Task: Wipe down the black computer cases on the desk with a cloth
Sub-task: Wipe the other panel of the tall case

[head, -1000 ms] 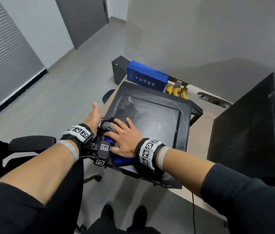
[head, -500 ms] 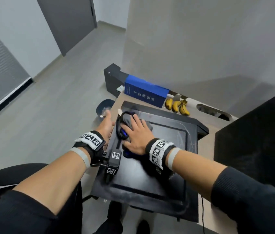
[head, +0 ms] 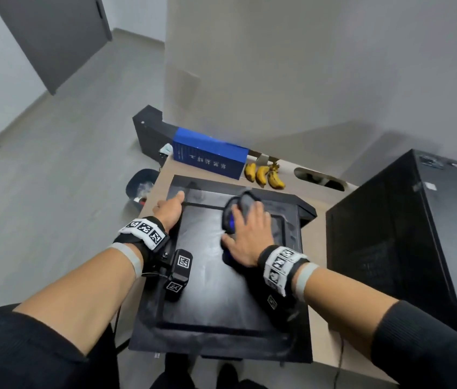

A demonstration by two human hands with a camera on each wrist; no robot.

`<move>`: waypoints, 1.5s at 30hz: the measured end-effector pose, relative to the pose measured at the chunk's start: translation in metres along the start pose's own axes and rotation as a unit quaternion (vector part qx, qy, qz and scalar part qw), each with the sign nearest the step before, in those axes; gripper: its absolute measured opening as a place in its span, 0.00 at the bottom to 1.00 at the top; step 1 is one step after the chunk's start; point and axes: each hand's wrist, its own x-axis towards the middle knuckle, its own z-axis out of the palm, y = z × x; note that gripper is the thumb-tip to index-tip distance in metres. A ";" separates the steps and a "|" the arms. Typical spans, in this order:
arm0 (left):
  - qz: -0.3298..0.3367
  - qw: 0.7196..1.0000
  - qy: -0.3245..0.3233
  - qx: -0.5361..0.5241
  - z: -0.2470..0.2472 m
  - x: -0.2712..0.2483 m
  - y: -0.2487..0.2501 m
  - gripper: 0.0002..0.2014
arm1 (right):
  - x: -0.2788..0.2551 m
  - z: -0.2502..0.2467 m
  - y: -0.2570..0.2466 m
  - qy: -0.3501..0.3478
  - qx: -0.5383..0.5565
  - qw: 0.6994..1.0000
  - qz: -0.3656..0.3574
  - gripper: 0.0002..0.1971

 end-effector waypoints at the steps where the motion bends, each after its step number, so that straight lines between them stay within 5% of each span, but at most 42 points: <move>1: 0.010 1.000 -0.003 -0.025 0.001 0.004 -0.003 0.50 | 0.013 -0.003 -0.014 0.000 -0.004 0.999 -0.052 0.40; 6: 0.049 0.997 0.004 -0.056 0.004 0.023 -0.016 0.60 | 0.097 -0.024 -0.071 -0.030 -0.021 0.983 -0.178 0.36; 10: 0.054 0.997 0.021 -0.058 0.001 0.009 -0.009 0.58 | 0.098 -0.018 -0.079 -0.012 -0.002 0.978 -0.208 0.33; 13: 0.056 0.998 0.018 -0.001 0.002 0.005 -0.013 0.59 | 0.078 -0.018 -0.027 0.004 0.022 0.989 -0.148 0.34; 17: 0.027 0.987 0.012 0.155 0.003 -0.021 -0.004 0.62 | 0.042 -0.014 0.069 0.004 0.064 0.998 0.020 0.35; 22: 0.008 0.984 0.013 0.177 0.017 -0.018 0.002 0.57 | 0.001 -0.007 0.096 -0.012 0.094 0.989 0.110 0.38; 28: 0.020 0.987 0.006 0.160 0.022 -0.017 0.002 0.55 | -0.075 0.024 0.092 -0.034 0.132 0.983 0.121 0.43; 36: 0.045 0.986 0.020 0.162 0.022 -0.009 -0.006 0.55 | -0.008 0.000 0.100 0.000 0.102 0.986 0.130 0.41; 42: 0.044 0.985 0.021 0.162 0.022 -0.011 -0.007 0.58 | -0.138 0.047 0.083 -0.029 0.135 0.988 0.065 0.45; 45: 0.055 0.986 0.023 0.159 0.023 -0.015 -0.008 0.56 | -0.149 0.049 0.090 -0.037 0.132 0.990 0.046 0.44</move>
